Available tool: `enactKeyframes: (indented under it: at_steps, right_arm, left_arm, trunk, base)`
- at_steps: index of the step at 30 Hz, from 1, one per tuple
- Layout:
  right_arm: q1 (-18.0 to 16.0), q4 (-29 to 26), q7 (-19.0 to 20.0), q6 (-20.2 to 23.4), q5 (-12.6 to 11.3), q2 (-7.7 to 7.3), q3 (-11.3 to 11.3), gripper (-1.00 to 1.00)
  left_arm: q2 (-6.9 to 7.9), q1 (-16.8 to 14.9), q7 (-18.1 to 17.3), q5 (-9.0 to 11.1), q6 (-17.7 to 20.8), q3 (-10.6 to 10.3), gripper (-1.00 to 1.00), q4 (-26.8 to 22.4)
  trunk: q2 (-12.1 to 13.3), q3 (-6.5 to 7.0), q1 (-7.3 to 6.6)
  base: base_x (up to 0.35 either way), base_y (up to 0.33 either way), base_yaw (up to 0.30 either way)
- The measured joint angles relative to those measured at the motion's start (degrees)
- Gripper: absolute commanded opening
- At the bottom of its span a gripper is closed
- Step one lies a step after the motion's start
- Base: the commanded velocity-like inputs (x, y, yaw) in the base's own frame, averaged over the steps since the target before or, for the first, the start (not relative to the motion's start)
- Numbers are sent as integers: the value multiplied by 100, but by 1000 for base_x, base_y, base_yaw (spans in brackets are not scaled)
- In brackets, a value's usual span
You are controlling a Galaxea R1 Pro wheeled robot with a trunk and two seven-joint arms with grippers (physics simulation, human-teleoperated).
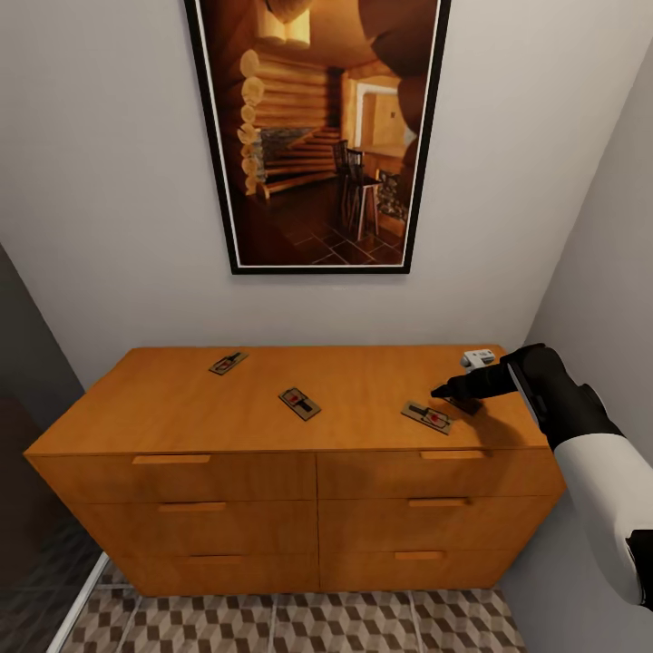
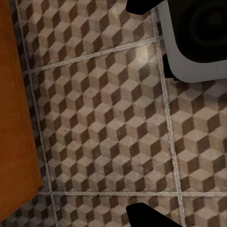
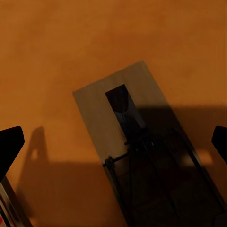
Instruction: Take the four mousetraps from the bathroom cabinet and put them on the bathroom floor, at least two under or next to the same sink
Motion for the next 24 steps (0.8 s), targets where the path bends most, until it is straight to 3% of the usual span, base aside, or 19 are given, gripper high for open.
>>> enactKeyframes:
  at_steps: [24]
  right_arm:
    - [0,1,0,1,0,-4,3,100]
  left_arm:
    - [-19,0,-2,0,1,-6,100,4]
  trunk:
    - [0,0,0]
  base:
    - [0,-10,0]
